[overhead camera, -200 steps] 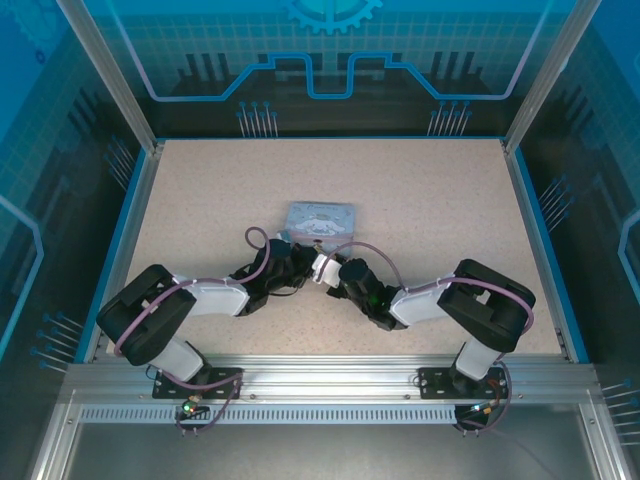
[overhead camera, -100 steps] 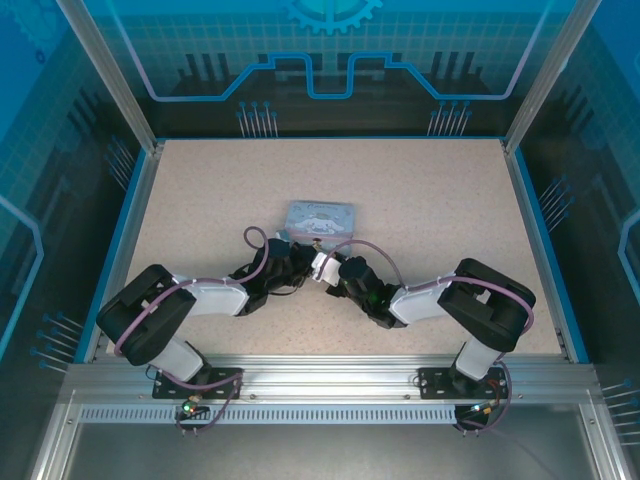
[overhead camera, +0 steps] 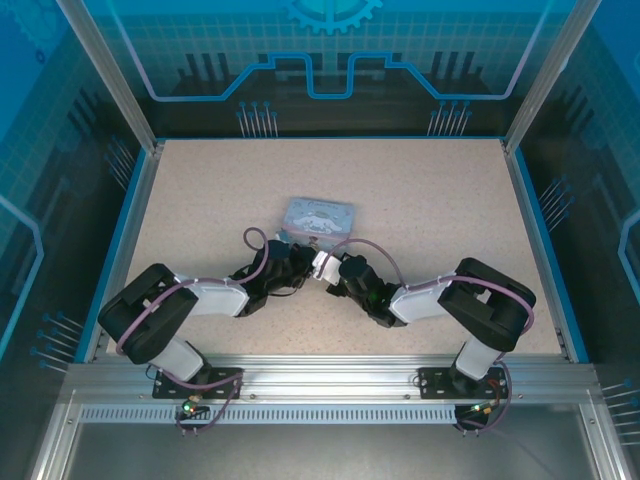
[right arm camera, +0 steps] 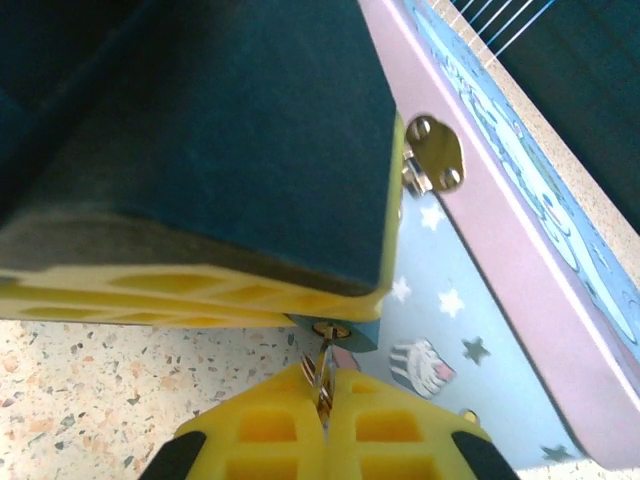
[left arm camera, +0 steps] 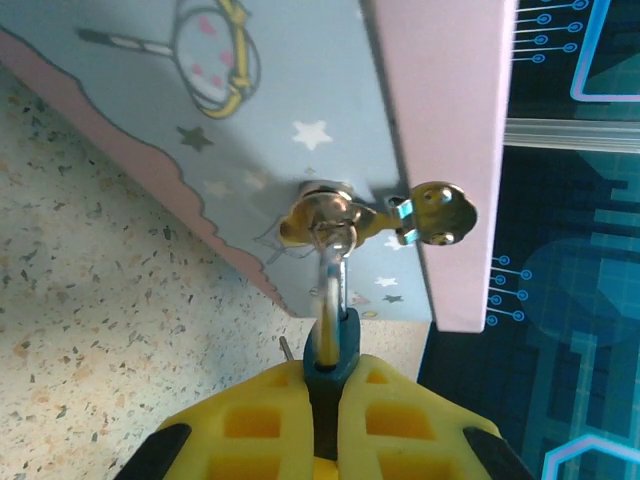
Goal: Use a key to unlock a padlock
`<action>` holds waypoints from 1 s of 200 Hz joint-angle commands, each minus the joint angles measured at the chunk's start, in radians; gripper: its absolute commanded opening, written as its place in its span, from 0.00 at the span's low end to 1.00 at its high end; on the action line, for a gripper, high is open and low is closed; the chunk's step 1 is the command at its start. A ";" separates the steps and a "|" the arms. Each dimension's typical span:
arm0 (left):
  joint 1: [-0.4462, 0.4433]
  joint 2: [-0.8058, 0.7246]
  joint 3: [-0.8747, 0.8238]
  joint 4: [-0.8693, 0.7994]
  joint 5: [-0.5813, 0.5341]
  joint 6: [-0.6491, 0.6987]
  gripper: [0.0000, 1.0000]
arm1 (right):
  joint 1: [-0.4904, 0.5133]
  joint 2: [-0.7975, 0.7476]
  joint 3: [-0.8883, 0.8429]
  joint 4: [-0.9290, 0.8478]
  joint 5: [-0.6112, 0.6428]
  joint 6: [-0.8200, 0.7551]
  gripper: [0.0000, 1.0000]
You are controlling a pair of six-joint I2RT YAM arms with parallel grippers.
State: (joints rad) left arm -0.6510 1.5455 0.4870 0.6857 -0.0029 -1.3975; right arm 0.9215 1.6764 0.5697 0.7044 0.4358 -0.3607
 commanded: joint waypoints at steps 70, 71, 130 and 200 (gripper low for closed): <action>-0.007 0.002 -0.024 0.044 0.018 0.011 0.00 | -0.055 -0.064 0.031 -0.027 -0.232 0.166 0.00; -0.007 0.001 -0.026 0.045 0.017 0.012 0.00 | -0.056 -0.066 0.032 -0.031 -0.235 0.171 0.00; -0.009 0.026 -0.048 0.084 0.003 0.042 0.00 | -0.172 -0.096 0.052 -0.133 -0.496 0.359 0.00; -0.006 0.054 -0.062 0.081 -0.031 0.067 0.00 | -0.185 -0.119 0.004 -0.196 -0.447 0.310 0.35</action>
State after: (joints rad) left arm -0.6590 1.5887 0.4412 0.7727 -0.0036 -1.3773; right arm 0.7513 1.5993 0.5900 0.5228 -0.0200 -0.0463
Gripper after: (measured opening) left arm 0.093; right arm 0.297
